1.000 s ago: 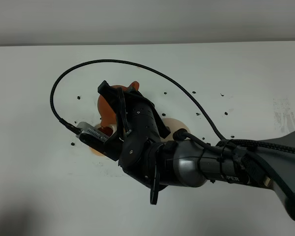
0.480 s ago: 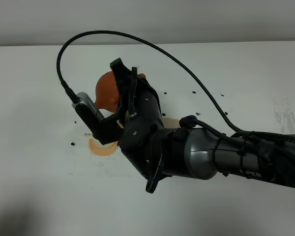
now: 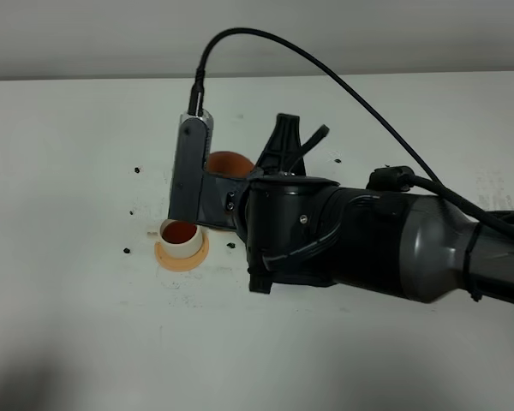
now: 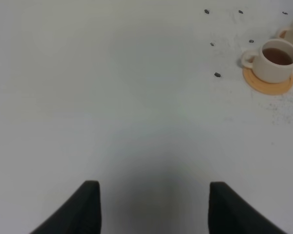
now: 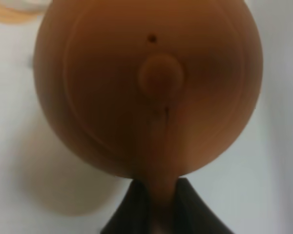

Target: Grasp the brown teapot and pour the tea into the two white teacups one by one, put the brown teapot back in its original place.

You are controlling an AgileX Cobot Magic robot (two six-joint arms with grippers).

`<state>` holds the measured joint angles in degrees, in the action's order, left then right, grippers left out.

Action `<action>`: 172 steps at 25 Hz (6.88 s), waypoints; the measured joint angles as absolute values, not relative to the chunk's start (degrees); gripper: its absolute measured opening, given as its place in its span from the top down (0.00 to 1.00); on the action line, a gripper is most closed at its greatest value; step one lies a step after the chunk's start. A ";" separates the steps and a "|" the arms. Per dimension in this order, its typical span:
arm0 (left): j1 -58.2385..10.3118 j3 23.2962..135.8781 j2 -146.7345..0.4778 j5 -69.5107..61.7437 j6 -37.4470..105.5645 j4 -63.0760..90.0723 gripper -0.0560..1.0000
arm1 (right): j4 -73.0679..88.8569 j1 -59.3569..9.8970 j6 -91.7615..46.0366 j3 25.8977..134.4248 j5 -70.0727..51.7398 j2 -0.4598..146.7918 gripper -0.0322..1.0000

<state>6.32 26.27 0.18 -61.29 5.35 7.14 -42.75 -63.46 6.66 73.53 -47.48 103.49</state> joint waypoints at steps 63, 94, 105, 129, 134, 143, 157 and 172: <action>6.32 26.27 0.18 -61.29 5.35 7.14 0.46 | -5.87 -41.26 -4.56 64.33 -30.89 109.13 0.85; 6.32 26.27 0.18 -61.29 5.29 7.14 0.46 | -6.03 -34.07 -4.59 64.33 -55.83 75.83 0.57; 6.32 26.27 0.18 -61.29 5.34 7.14 0.46 | -10.63 -33.93 -4.52 64.33 -62.96 52.58 0.74; 6.32 26.27 0.18 -61.29 5.34 7.14 0.46 | 4.53 -8.82 -4.47 40.01 -62.32 9.44 0.79; 6.32 26.27 0.18 -61.29 5.34 7.14 0.46 | 4.45 -8.69 -4.47 34.23 -62.60 5.85 0.79; 6.32 26.27 0.18 -61.29 5.34 7.14 0.46 | 1.62 -8.63 -2.63 28.37 -61.95 2.83 0.79; 6.32 26.27 0.18 -61.29 5.34 7.14 0.46 | -1.68 -8.63 -0.38 28.37 -61.52 -0.24 0.79; 0.05 26.27 0.18 -61.29 5.34 7.14 0.46 | -1.74 -8.63 0.00 28.37 -61.40 -0.36 0.79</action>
